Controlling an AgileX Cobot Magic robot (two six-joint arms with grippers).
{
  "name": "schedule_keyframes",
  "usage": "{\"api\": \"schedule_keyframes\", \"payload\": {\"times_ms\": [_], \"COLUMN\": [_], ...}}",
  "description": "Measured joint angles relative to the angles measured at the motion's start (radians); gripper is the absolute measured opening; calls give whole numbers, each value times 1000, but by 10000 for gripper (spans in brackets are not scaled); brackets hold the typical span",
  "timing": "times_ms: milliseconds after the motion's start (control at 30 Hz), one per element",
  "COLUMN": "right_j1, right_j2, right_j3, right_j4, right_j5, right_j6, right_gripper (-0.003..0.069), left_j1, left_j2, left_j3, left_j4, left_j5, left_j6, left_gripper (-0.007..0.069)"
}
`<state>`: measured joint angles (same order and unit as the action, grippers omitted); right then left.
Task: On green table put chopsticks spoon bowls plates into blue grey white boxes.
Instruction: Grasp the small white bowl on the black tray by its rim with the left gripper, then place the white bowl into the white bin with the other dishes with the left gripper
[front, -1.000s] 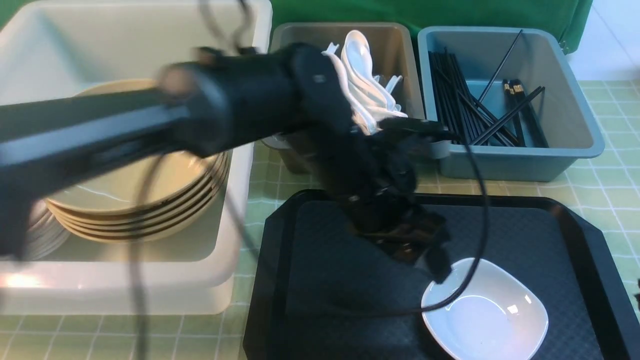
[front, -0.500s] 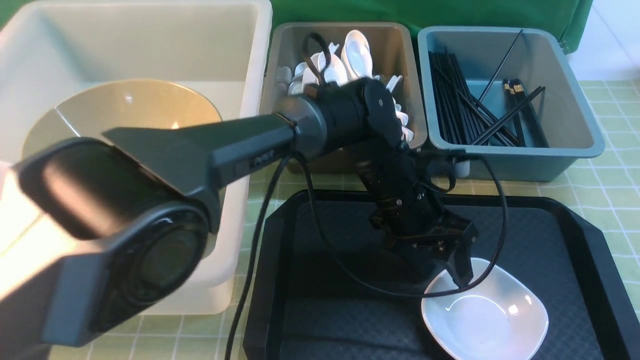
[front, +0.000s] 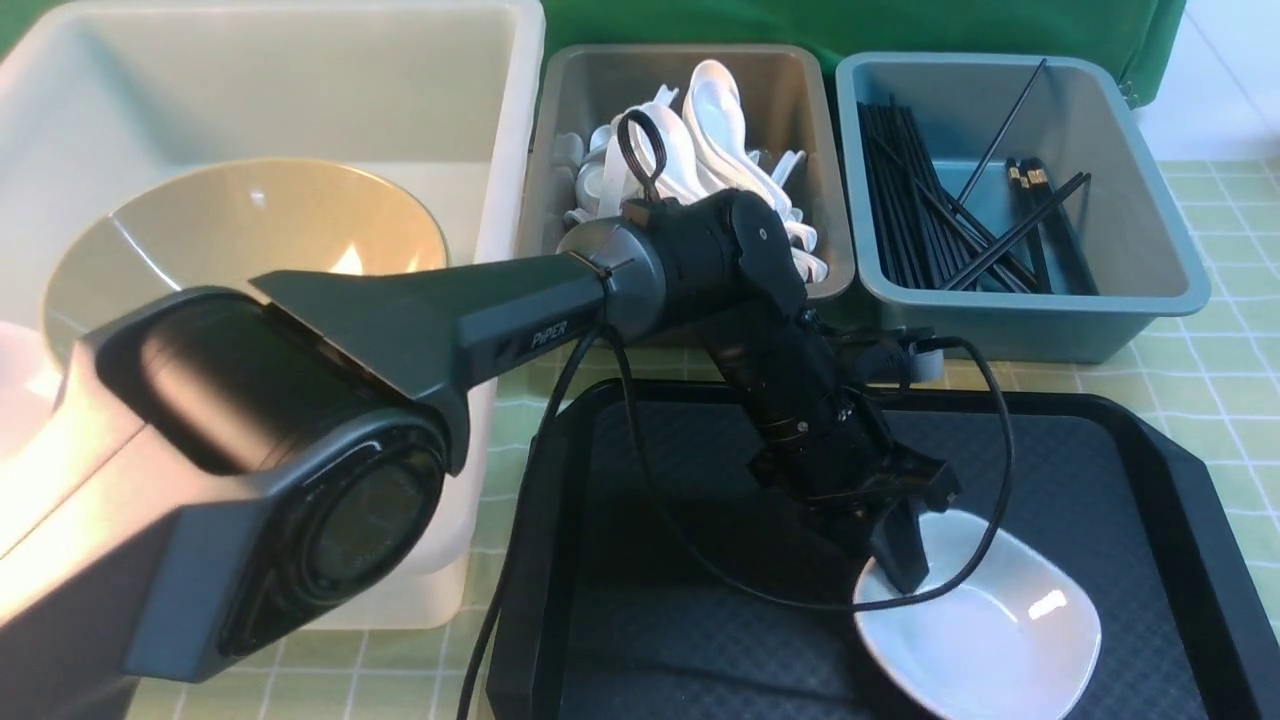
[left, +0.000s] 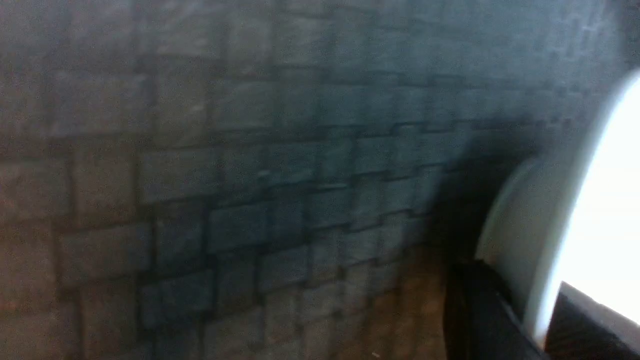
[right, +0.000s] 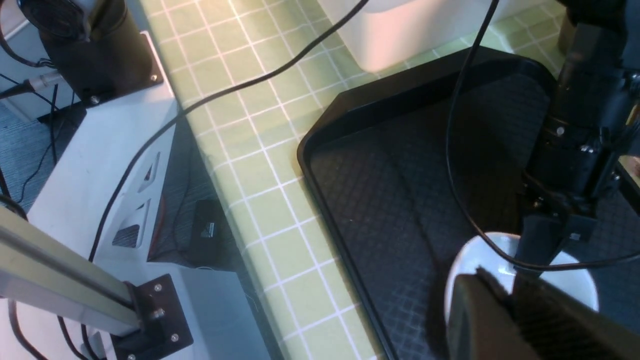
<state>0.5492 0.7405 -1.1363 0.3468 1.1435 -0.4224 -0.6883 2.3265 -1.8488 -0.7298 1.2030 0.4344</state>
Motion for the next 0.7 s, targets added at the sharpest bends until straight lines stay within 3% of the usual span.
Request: {"api": "schedule_keyframes", "payload": {"times_ms": [167,333,500,700], "right_j1": [0,0,0,0], "right_j2": [0,0,0,24], "right_j3": [0,0,0,0], "right_j4": [-2,-2,-2,60], "right_j5": [-1,-28,-65,-166], "right_j6": [-3,-5,-5,-51], "right_gripper": [110,111,116,120], "left_j1": [30,163,382,805], "left_j2": [-143,-388,-643,-974], "left_j3": [-3,-9,41,385], "left_j4": [21,29,123,167], "left_j5": [2,16,18,37], "left_j6": [19,18,-29,-23], "left_gripper": [15,15,15,15]}}
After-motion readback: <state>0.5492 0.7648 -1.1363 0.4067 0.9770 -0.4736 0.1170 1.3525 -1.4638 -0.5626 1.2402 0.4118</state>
